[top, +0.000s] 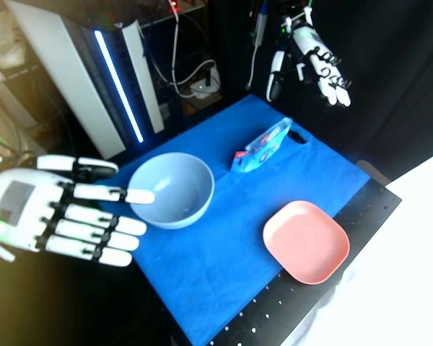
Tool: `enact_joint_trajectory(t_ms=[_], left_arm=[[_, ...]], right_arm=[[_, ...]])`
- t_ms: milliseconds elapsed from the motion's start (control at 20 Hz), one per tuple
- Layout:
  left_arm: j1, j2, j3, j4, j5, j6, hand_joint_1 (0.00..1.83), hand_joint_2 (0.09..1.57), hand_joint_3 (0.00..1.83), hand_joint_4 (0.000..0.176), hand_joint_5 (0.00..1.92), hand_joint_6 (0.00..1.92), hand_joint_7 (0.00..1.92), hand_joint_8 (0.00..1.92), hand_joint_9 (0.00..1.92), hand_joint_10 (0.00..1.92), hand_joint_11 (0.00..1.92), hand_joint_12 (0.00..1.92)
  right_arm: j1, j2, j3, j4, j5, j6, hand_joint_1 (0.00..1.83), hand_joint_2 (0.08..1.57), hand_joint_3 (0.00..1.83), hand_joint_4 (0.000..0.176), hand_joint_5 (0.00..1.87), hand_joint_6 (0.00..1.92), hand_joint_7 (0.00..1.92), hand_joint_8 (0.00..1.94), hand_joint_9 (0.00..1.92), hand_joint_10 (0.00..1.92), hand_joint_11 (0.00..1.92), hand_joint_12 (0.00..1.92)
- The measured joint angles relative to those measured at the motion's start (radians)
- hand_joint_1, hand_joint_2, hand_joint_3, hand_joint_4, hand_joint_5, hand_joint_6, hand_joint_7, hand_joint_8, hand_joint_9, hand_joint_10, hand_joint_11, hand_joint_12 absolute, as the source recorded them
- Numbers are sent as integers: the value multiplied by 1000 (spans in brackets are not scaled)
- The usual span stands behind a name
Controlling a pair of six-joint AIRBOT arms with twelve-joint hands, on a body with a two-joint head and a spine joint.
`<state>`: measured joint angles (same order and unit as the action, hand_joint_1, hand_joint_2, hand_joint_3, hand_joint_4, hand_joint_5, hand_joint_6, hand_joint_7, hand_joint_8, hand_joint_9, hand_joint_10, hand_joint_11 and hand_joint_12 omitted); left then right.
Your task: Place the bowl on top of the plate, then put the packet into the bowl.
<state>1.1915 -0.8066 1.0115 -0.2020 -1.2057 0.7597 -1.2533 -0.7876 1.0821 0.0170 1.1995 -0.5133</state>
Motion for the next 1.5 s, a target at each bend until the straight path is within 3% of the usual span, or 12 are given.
enact_joint_trajectory(t_ms=[100, 250, 400, 450, 550, 650, 850, 1000, 1150, 1250, 1400, 1500], left_arm=[[0, 0, 0, -1, 1, 0, 606, 927, 2, 157, 132, 3, 67, 3, 66, 4, 0, 186], [0, 0, 0, -3, 1, 0, 595, 937, 1, 162, 129, 0, 50, 1, 41, 2, 0, 114], [0, 0, 0, -2, 1, 0, 602, 926, 0, 174, 128, 0, 55, 0, 43, 1, 0, 112], [0, 0, 0, -2, 1, 0, 599, 930, 2, 154, 133, 2, 60, 2, 47, 2, 0, 118], [0, 0, 0, -4, 2, 0, 594, 934, 1, 149, 138, 1, 60, 0, 51, 1, 0, 155], [0, 0, 0, -2, 2, 0, 588, 933, 0, 160, 128, 1, 61, 0, 58, 1, 0, 172], [4, -1, 0, -2, -1, 0, 564, 931, 0, 150, 134, 3, 62, 2, 67, 2, 0, 191], [4, -1, 0, -6, -2, 0, 586, 932, 0, 155, 115, 3, 38, 4, 36, 4, 0, 102], [4, -2, 0, -4, -2, 0, 549, 940, 1, 137, 121, 0, 47, 2, 40, 3, 0, 133], [9, -2, 0, -3, -6, 0, 568, 938, 0, 124, 139, 1, 56, 1, 56, 3, 0, 170], [11, -8, 0, -8, -3, 0, 568, 938, 0, 135, 132, 0, 51, 0, 51, 2, 0, 142], [11, -8, 0, -7, -5, -3, 564, 946, 3, 111, 127, 0, 58, 0, 56, 0, 0, 180]], right_arm=[[12, -2, 0, -29, -3, 0, 498, 937, 0, 40, 74, 1, 116, 0, 63, 1, 0, 20], [36, -2, 0, -48, 0, 0, 490, 884, 0, 60, 87, 2, 151, 12, 131, 24, 66, 34], [47, -1, -11, -111, 0, 1, 482, 861, 0, 99, 2, 0, 80, 0, 74, 0, 3, 2], [47, -1, -14, -130, -1, 1, 520, 854, 0, 139, 0, 0, 43, 0, 42, 0, 0, 0], [71, -2, -19, -157, -31, 2, 561, 843, 0, 173, 37, 11, 20, 0, 11, 0, 48, 21], [128, -2, -19, -217, -86, 1, 491, 864, 0, 128, 53, 12, 22, 1, 13, 1, 45, 18], [203, -32, -19, -380, -224, 2, 418, 954, 7, 138, 0, 0, 0, 0, 5, 2, 53, 22], [204, -40, -14, -405, -298, 2, 429, 968, 9, 75, 2, 1, 0, 0, 7, 2, 64, 29], [248, -56, 4, -462, -383, 2, 545, 927, 0, 0, 131, 18, 57, 11, 82, 17, 129, 71], [282, -84, 19, -504, -432, 2, 589, 898, 0, 0, 233, 2, 173, 2, 191, 9, 205, 164], [291, -114, 40, -530, -484, 3, 706, 942, 0, 0, 355, 1, 292, 0, 288, 0, 81, 631], [299, -121, 48, -541, -505, 2, 737, 1016, 0, 0, 446, 0, 378, 1, 356, 2, 28, 795]])
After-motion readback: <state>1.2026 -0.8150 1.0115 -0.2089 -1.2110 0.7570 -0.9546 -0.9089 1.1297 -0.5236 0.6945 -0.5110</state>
